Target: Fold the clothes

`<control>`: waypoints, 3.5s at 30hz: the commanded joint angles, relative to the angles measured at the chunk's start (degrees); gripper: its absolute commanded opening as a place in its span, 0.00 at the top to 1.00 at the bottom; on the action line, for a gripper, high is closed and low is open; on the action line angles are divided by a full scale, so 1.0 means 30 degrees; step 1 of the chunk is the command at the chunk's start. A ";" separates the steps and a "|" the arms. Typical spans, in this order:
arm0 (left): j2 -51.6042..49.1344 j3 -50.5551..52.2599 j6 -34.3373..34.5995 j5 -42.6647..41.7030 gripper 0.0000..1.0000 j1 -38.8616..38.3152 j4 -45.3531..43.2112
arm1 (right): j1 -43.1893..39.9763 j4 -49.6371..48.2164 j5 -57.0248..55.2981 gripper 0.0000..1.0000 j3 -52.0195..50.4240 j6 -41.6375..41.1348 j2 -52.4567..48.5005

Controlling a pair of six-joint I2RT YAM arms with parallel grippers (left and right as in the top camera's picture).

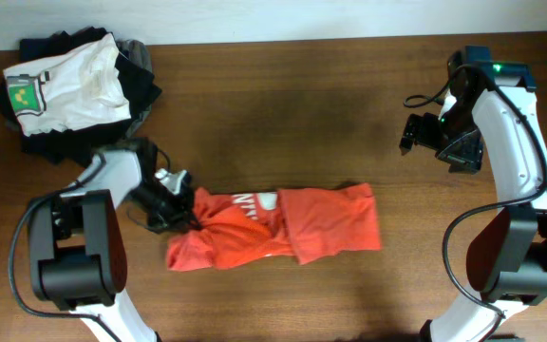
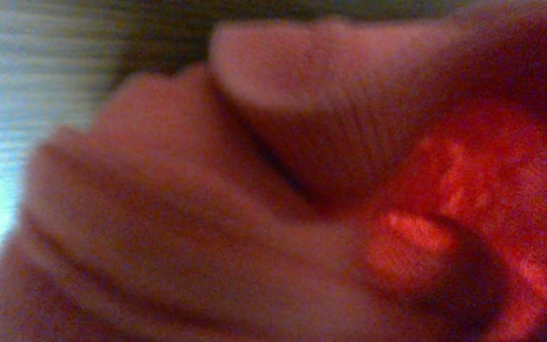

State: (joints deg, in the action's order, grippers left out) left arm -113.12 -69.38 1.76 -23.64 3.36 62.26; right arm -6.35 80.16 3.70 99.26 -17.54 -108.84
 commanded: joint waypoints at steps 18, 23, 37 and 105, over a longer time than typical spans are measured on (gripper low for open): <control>0.2586 -0.8225 0.2987 0.5166 0.99 -0.6659 0.7023 | -0.0022 -0.0007 -0.0109 0.02 0.0204 0.0131 -0.0073; 0.2579 -0.5785 0.5202 0.4146 0.99 -0.9056 0.3439 | -0.0022 -0.0007 -0.0109 0.02 0.0211 0.0131 -0.0073; 0.2579 -0.3672 0.7264 0.1515 0.35 -1.1744 -0.1100 | -0.0022 -0.0007 -0.0109 0.02 0.0204 0.0131 -0.0073; 0.2062 -0.2273 0.7424 0.6178 0.36 -1.5482 -0.5763 | -0.0022 -0.0007 -0.0109 0.02 0.0204 0.0131 -0.0073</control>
State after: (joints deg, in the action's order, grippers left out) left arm -103.44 -76.51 23.66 -5.96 -42.65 46.54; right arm -6.35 80.16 3.70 99.26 -17.52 -108.84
